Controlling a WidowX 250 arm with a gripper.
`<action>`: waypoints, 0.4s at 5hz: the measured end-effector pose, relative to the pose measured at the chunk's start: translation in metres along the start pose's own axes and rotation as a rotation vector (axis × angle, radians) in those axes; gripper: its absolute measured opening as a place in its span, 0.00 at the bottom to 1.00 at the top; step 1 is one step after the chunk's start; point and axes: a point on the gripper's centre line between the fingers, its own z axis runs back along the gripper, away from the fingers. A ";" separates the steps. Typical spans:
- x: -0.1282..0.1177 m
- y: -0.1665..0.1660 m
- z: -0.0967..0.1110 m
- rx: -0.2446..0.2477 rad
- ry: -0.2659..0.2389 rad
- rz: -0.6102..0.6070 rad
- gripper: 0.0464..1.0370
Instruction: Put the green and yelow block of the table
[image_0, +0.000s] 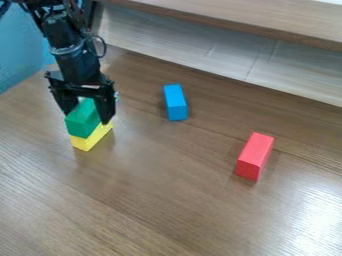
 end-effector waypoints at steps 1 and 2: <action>0.003 0.000 0.017 0.012 -0.030 0.002 0.96; 0.004 0.000 0.027 0.021 -0.038 0.010 0.96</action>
